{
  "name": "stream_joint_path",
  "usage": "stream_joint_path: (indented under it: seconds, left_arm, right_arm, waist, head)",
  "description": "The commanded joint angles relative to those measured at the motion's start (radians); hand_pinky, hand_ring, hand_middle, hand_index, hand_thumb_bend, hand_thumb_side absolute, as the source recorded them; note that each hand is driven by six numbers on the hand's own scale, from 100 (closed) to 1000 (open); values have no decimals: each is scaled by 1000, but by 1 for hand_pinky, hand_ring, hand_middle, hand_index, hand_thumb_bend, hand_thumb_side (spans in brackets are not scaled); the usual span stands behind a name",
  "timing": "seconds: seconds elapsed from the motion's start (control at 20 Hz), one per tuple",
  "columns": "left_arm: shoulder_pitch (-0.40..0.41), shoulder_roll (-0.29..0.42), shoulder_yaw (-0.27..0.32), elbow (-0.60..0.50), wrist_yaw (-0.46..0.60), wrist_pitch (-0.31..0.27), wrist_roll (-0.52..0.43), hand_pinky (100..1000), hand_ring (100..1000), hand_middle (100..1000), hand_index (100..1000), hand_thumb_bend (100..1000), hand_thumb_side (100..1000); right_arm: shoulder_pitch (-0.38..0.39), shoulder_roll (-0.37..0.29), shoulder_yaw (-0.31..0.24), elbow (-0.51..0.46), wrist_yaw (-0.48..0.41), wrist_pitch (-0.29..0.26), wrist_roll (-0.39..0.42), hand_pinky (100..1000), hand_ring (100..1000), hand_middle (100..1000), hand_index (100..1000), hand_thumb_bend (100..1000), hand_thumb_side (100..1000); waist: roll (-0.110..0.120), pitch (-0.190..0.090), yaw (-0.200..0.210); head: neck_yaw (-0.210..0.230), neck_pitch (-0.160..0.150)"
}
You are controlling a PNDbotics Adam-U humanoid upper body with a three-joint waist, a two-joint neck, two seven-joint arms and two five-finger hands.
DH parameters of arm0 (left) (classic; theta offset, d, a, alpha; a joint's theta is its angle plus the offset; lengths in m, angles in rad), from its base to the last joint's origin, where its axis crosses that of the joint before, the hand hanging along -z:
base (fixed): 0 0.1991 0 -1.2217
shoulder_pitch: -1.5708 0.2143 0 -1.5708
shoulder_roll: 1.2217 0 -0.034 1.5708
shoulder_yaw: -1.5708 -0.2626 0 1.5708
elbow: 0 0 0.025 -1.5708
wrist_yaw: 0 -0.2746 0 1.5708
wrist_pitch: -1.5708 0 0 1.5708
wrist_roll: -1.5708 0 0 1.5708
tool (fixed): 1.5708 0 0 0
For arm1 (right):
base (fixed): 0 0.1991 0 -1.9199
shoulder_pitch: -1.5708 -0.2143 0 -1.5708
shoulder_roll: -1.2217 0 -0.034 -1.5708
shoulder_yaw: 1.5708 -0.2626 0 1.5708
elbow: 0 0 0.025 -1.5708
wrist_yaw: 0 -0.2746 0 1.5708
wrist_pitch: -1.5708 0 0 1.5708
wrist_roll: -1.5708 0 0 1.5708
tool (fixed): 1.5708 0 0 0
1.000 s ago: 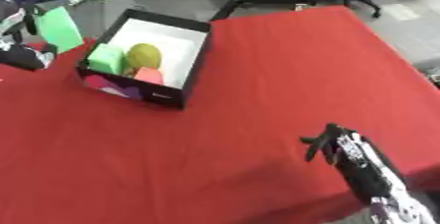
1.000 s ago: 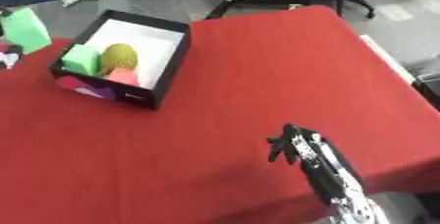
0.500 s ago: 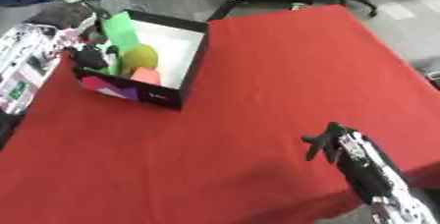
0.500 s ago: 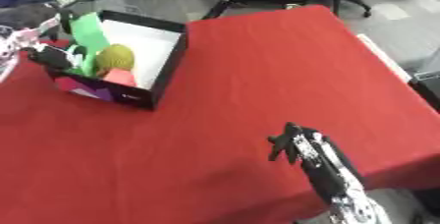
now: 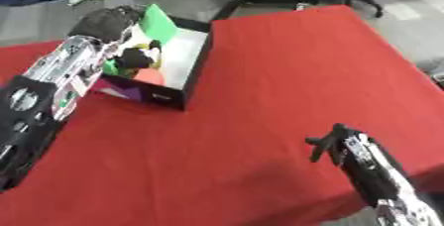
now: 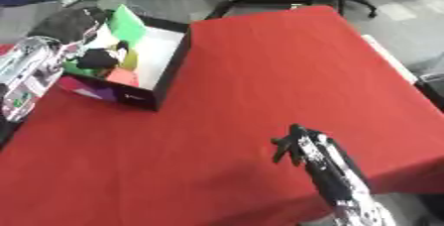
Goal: Pick up objects on the table and place them in the box.
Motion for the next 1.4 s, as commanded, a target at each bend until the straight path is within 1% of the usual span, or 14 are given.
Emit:
stream_joint_path:
  seconds: [0.05, 0.3, 0.45, 0.6, 0.65, 0.7, 0.75, 0.8, 0.85, 0.95, 1.1, 1.15, 1.25, 1.4]
  left_arm:
    - [-17, 9, 6, 4, -59, -11, 7, 839, 844, 923, 1000, 325, 1000]
    - [-10, 20, 5, 4, -157, -54, -9, 849, 879, 964, 1000, 521, 1000]
    - [-5, 25, 11, 1, -196, -87, -26, 850, 879, 964, 1000, 586, 1000]
    - [0, 36, 21, -15, -187, -96, -25, 844, 866, 952, 1000, 554, 1000]
    - [3, 43, 25, -30, -171, -93, -20, 838, 850, 937, 1000, 486, 1000]
    - [7, 52, 28, -52, -146, -87, -14, 837, 846, 933, 1000, 464, 1000]
    - [14, 64, 32, -83, -114, -76, -6, 831, 821, 911, 1000, 386, 1000]
    - [23, 78, 37, -122, -72, -61, 2, 827, 805, 892, 997, 255, 976]
    - [40, 97, 46, -180, 0, -40, 10, 824, 785, 870, 988, 124, 896]
    - [83, 150, 62, -325, 167, 9, 28, 819, 751, 828, 969, 100, 809]
    - [189, 244, 115, -627, 412, 80, 84, 816, 713, 786, 952, 100, 746]
    - [231, 266, 141, -712, 491, 92, 111, 821, 706, 775, 946, 100, 749]
    - [311, 279, 187, -775, 669, 46, 200, 820, 688, 751, 932, 100, 767]
    - [445, 261, 248, -793, 901, -106, 352, 813, 670, 730, 919, 100, 765]
  right_arm:
    - [-4, -4, 0, -10, -3, 0, 1, 832, 446, 207, 470, 100, 760]
    - [-4, -5, 0, -10, -3, -1, 1, 833, 446, 207, 470, 100, 754]
    - [-2, -5, -1, -10, -3, 0, 1, 832, 446, 207, 470, 100, 758]
    - [-3, -4, -1, -10, -2, 0, 0, 832, 446, 207, 470, 100, 757]
    - [-3, -4, -2, -10, -2, 0, -1, 832, 446, 207, 470, 100, 751]
    - [-4, -5, -3, -10, -2, -1, -2, 832, 446, 207, 470, 100, 762]
    - [-4, -5, -5, -10, -1, -1, -3, 832, 446, 207, 470, 100, 750]
    - [-4, -5, -6, -10, -1, -1, -4, 832, 446, 207, 470, 100, 750]
    - [-4, -5, -8, -10, -1, -1, -5, 832, 446, 207, 470, 100, 751]
    - [-5, -5, -11, -9, 1, -1, -9, 832, 446, 207, 470, 100, 752]
    - [-5, -5, -14, -10, 3, -1, -13, 832, 446, 207, 470, 100, 752]
    - [-5, -5, -15, -10, 4, -1, -13, 832, 446, 207, 470, 100, 751]
    - [-4, -5, -16, -10, 6, -2, -15, 832, 446, 207, 470, 100, 749]
    - [-2, -4, -21, -11, 9, -4, -19, 832, 446, 207, 470, 100, 740]
  waist:
    - [-9, -5, 0]
    - [-9, -6, 0]
    - [-9, -7, 2]
    - [-7, -7, 2]
    - [-7, -7, 2]
    - [-6, -7, 3]
    - [-6, -7, 5]
    - [-5, -8, 7]
    - [-3, -8, 9]
    - [0, -8, 11]
    - [4, -7, 16]
    - [5, -7, 18]
    - [5, -7, 25]
    - [5, -8, 39]
  head:
    - [-2, -2]
    - [-3, -2]
    - [-5, -2]
    - [-4, -2]
    - [-6, -2]
    - [-9, -2]
    - [-12, -2]
    - [-12, -2]
    - [-11, -2]
    - [-11, -2]
    - [-14, -2]
    - [-12, -2]
    - [-5, -2]
    - [6, -2]
